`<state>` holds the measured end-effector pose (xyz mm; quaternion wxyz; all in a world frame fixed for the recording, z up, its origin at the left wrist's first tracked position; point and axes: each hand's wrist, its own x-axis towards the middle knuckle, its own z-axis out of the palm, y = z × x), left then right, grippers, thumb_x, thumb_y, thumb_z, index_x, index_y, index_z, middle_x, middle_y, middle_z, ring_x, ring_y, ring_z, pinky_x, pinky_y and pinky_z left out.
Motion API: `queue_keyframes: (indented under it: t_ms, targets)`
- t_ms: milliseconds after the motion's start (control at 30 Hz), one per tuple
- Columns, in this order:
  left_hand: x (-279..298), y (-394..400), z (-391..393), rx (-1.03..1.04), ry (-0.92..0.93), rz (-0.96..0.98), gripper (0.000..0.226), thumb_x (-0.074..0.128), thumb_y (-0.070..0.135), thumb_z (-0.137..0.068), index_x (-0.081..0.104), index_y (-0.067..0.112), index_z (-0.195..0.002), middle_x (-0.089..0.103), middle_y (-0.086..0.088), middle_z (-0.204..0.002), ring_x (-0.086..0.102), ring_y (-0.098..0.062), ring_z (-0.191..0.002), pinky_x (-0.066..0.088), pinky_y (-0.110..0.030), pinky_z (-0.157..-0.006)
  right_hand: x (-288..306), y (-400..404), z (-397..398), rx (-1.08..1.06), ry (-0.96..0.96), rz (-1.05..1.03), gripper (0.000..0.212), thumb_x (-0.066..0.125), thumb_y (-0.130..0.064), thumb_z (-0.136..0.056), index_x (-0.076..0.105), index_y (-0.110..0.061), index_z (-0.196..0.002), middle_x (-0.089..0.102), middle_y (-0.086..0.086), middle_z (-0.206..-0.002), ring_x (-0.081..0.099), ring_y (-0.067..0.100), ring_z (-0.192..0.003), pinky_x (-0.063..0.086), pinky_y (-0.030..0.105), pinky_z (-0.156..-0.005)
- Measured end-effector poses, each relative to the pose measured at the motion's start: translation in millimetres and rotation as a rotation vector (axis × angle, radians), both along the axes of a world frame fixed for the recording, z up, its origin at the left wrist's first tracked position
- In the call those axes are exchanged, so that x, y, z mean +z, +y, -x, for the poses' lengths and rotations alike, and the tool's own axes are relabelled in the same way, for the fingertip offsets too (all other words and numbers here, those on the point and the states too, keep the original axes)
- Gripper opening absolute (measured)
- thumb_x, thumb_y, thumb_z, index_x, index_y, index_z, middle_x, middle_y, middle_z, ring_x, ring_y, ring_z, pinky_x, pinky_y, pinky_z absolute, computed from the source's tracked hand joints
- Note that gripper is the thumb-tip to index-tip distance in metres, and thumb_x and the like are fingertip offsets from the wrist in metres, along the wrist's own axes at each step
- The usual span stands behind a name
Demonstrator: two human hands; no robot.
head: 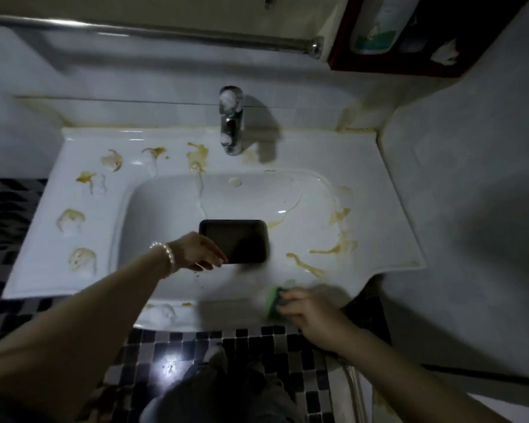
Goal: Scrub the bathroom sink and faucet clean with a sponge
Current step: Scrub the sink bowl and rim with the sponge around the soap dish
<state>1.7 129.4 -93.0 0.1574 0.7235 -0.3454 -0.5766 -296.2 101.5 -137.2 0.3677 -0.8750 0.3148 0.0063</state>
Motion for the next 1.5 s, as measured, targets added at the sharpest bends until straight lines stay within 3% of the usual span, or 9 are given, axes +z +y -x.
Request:
queue_keyframes:
  t_ms: [267,467,600,700,967,1133,1200,1367,1500]
  targets:
    - [15.4,35.0,-48.2,0.179,-0.047,0.039,0.012,0.069,0.007,-0.08,0.075,0.017,-0.079,0.072,-0.003,-0.084,0.062,-0.013,-0.075,0.05,-0.021,-0.067,-1.0,-33.9,-47.1,-0.151,0.107,0.022,0.021,0.064,-0.011,-0.087,0.072,-0.009,-0.106,0.068,0.008,-0.108,0.062,0.023,-0.101,0.038,0.016,-0.074]
    - [18.2,53.8,-68.9,0.272,-0.023,0.076,0.014,0.068,0.007,-0.081,0.075,0.018,-0.078,0.073,0.001,-0.081,0.062,-0.012,-0.074,0.051,-0.021,-0.069,-3.1,38.6,-127.4,0.217,-0.005,-0.164,0.031,0.06,-0.002,-0.087,0.066,-0.006,-0.117,0.054,0.007,-0.131,0.051,0.02,-0.119,0.031,0.011,-0.095]
    - [19.2,65.1,-84.8,0.314,-0.036,0.111,0.016,0.068,0.007,-0.08,0.076,0.02,-0.075,0.074,0.002,-0.078,0.063,-0.009,-0.07,0.053,-0.023,-0.07,-7.1,36.6,-173.1,-0.097,-0.085,-0.221,0.032,0.058,0.003,-0.088,0.061,0.0,-0.12,0.061,0.016,-0.121,0.057,0.027,-0.112,0.046,0.028,-0.096]
    - [21.4,71.1,-99.4,0.378,-0.009,0.151,0.02,0.068,0.005,-0.08,0.076,0.021,-0.072,0.073,0.003,-0.077,0.064,-0.008,-0.068,0.053,-0.022,-0.069,4.3,25.2,-165.6,-0.308,-0.107,-0.165,0.037,0.061,0.006,-0.085,0.057,0.006,-0.122,0.062,0.018,-0.118,0.057,0.017,-0.098,0.046,0.007,-0.072]
    - [21.5,67.6,-115.1,0.434,-0.009,0.172,0.016,0.068,0.005,-0.08,0.075,0.019,-0.075,0.073,0.004,-0.075,0.064,-0.012,-0.074,0.053,-0.026,-0.076,5.1,76.6,-203.3,0.211,-0.111,-0.058,0.021,0.055,-0.028,-0.09,0.061,-0.026,-0.11,0.06,0.004,-0.114,0.058,0.022,-0.101,0.047,0.039,-0.093]
    - [25.5,65.3,-124.0,0.418,-0.016,0.179,0.018,0.068,0.007,-0.081,0.075,0.022,-0.075,0.074,0.004,-0.078,0.065,-0.011,-0.075,0.053,-0.021,-0.067,-9.1,35.0,-188.3,0.24,0.187,0.147,0.026,0.048,-0.003,-0.094,0.064,-0.004,-0.114,0.063,0.013,-0.112,0.061,0.018,-0.104,0.047,0.017,-0.081]
    - [26.1,64.1,-127.4,0.449,-0.006,0.187,0.018,0.068,0.007,-0.081,0.075,0.022,-0.075,0.074,0.003,-0.079,0.065,-0.011,-0.076,0.052,-0.02,-0.066,-0.7,54.2,-190.6,0.138,0.119,-0.136,0.017,0.049,0.005,-0.09,0.062,-0.003,-0.098,0.067,0.009,-0.09,0.067,0.008,-0.076,0.05,0.012,-0.06]
    - [21.7,55.9,-122.6,0.424,-0.019,0.175,0.018,0.068,0.006,-0.08,0.075,0.022,-0.074,0.073,0.001,-0.082,0.064,-0.013,-0.077,0.054,-0.027,-0.077,-15.1,41.8,-205.6,0.076,-0.086,-0.159,0.009,0.055,-0.006,-0.09,0.062,-0.01,-0.092,0.064,0.009,-0.103,0.059,0.023,-0.1,0.048,0.024,-0.093]
    - [18.1,52.3,-119.6,0.393,0.012,0.156,0.019,0.068,0.006,-0.081,0.075,0.022,-0.074,0.074,0.001,-0.082,0.065,-0.014,-0.078,0.054,-0.029,-0.081,2.8,6.3,-176.4,0.254,0.156,-0.119,0.03,0.053,-0.003,-0.092,0.06,-0.025,-0.073,0.048,-0.011,-0.074,0.052,-0.005,-0.07,0.04,0.011,-0.07]
